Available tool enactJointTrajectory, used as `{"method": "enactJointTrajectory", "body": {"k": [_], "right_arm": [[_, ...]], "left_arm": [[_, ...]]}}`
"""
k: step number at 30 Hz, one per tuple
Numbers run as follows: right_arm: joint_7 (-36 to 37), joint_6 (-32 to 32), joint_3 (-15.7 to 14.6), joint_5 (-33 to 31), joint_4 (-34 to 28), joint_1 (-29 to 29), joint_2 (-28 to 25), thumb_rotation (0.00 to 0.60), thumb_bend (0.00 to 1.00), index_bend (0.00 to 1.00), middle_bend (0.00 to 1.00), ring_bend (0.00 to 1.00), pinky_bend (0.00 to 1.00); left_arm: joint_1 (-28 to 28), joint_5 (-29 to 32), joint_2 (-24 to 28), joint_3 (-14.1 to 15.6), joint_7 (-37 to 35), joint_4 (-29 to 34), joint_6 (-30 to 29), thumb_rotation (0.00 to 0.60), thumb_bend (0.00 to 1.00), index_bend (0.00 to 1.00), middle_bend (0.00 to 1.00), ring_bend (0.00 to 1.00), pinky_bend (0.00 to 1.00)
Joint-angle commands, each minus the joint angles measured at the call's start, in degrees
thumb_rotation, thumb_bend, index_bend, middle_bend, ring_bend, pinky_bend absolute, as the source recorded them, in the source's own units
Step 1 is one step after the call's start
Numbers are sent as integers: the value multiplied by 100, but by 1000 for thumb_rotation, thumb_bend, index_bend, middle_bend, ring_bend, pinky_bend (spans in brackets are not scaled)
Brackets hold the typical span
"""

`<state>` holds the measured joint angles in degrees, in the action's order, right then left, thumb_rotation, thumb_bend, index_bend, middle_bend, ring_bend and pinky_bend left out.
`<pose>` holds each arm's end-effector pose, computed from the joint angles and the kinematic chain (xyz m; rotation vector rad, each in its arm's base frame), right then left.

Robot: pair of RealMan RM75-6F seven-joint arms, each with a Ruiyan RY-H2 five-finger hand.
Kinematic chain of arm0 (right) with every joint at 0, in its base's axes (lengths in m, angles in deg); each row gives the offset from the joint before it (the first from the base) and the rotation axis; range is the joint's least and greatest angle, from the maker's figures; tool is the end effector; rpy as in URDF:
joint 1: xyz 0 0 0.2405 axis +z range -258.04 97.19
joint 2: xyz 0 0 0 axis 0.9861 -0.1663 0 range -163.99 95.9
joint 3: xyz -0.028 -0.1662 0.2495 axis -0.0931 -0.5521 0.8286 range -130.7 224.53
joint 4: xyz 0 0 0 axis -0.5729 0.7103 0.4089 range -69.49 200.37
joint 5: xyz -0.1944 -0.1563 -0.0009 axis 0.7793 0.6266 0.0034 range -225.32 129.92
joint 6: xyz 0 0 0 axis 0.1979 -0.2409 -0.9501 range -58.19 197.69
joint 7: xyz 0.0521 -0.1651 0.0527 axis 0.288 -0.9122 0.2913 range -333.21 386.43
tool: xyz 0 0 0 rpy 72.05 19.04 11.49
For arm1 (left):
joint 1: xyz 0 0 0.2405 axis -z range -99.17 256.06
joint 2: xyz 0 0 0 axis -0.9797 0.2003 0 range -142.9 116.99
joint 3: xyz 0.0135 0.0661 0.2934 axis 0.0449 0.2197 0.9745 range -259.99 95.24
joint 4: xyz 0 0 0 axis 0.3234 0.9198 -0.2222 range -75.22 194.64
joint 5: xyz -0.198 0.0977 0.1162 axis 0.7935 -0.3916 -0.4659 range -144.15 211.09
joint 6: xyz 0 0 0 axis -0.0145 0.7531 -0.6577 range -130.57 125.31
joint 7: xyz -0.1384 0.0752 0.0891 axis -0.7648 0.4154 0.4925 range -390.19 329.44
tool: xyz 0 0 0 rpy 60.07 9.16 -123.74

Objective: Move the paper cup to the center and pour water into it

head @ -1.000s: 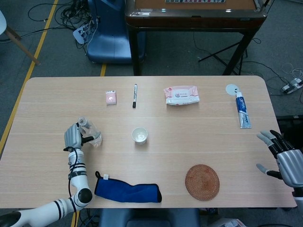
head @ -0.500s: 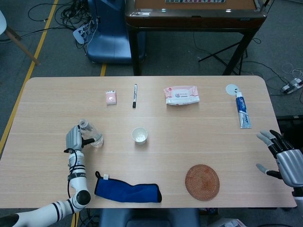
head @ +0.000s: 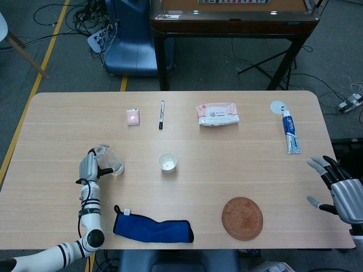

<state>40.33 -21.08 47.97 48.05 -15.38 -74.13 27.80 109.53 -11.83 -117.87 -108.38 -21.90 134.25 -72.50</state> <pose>-0.3765 -0.2273 0.1782 1.5188 -0.7839 1.0443 -0.2549 0.4179 -0.0702 -0.9091 -1.4700 -1.0966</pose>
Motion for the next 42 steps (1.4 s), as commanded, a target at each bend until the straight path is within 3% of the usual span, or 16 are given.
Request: {"method": "enactJointTrajectory", "body": {"k": [1, 10, 25, 30, 35, 42], "right_arm": [[-4, 4, -1, 1, 1, 2, 1, 600, 0, 179, 156, 82, 321], [-7, 6, 1, -4, 1, 3, 1, 600, 0, 179, 156, 82, 321], [-106, 55, -28, 27, -21, 18, 22, 600, 0, 179, 156, 82, 322], [-160, 66, -42, 47, -36, 22, 30, 600, 0, 179, 157, 82, 322], [-240, 103, -49, 43, -53, 31, 52, 600, 0, 179, 156, 82, 322], [-487, 233, -69, 34, -99, 71, 119, 600, 0, 179, 157, 82, 321]], "left_arm": [[-16, 43, 35, -3, 21, 50, 41, 600, 62, 196, 214, 117, 224], [-79, 257, 214, 5, 112, 336, 214, 600, 58, 97, 90, 9, 156], [-327, 248, 1106, 231, 488, 1591, 120, 600, 50, 7, 28, 0, 109], [-539, -73, 1616, 492, 487, 1879, 75, 600, 50, 27, 35, 0, 109], [-811, -573, 2140, 752, 238, 2040, 25, 600, 50, 111, 85, 12, 117], [-1220, -1992, 2687, 1354, -488, 1790, -239, 600, 49, 240, 187, 145, 248]]}}
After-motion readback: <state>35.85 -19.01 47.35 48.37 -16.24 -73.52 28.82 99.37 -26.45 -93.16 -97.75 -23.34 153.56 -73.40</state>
